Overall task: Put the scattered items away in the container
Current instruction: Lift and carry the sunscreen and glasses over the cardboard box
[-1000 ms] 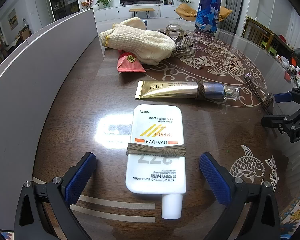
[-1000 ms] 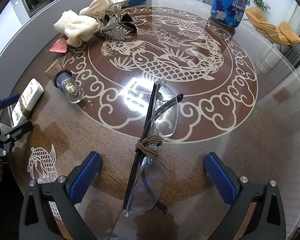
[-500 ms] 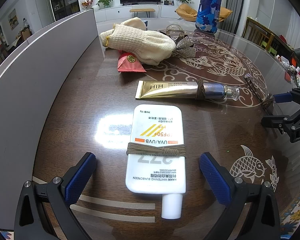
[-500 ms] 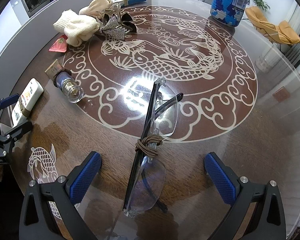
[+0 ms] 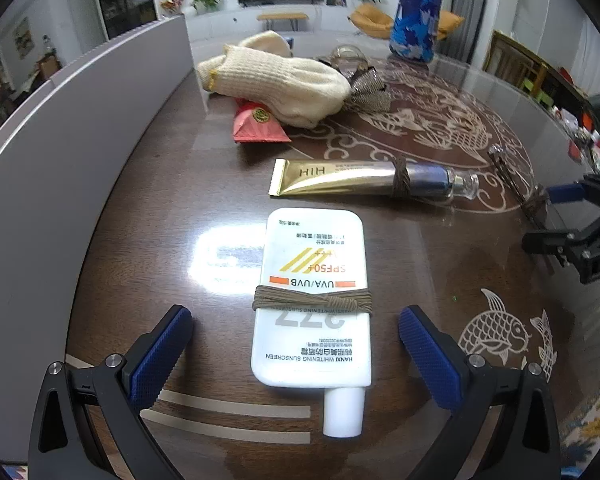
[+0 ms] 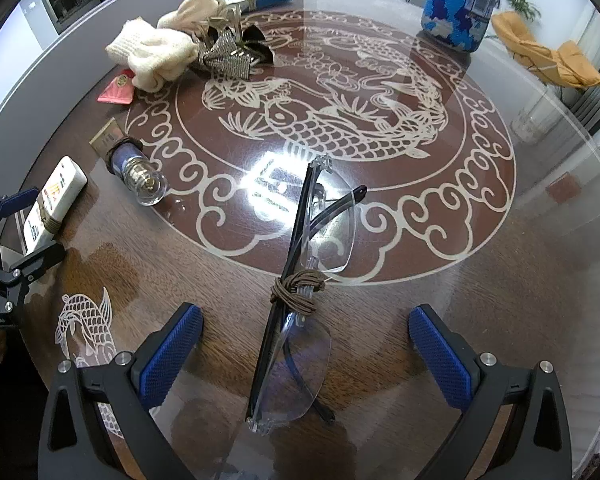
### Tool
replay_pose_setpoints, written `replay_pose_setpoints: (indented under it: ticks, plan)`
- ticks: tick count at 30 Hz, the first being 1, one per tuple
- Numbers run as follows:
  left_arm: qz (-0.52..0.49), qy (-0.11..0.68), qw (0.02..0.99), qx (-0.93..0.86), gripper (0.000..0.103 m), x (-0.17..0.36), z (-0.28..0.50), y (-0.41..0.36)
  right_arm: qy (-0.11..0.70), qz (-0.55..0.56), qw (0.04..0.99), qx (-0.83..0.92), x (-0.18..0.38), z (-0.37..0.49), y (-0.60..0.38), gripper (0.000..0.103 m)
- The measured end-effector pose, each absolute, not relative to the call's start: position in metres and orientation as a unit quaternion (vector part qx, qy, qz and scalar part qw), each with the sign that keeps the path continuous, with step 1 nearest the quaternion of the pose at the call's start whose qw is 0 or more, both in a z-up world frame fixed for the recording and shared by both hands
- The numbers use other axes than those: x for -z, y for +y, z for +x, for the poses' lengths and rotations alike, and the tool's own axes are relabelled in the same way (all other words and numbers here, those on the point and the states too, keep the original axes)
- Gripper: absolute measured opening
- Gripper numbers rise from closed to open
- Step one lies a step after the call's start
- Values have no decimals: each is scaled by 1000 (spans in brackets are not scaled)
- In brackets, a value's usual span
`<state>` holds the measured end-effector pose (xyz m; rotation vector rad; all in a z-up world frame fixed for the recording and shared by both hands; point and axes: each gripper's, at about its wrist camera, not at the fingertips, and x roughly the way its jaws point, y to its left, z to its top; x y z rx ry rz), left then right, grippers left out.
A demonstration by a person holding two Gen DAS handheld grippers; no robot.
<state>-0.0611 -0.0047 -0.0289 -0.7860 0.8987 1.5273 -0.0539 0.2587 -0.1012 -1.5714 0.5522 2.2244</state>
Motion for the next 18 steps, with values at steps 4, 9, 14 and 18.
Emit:
replay_pose_setpoints:
  ticks: [4,9,14,18]
  plan:
    - [-345,412,568,-624,103,28,-60,6,221,-563,164,-779,94,-59,273,87]
    - [-343,417,573,-616,66,22,-57,12,234,-583,148,-764,89,-64,281,61]
    - [-343,417,581,-609,53,15,-53,11,258,-580,133,-761,79,-56,285,16]
    - [-337,401,595,-610,53,2,-51,-1,268,-556,135,-775,63,-42,284,16]
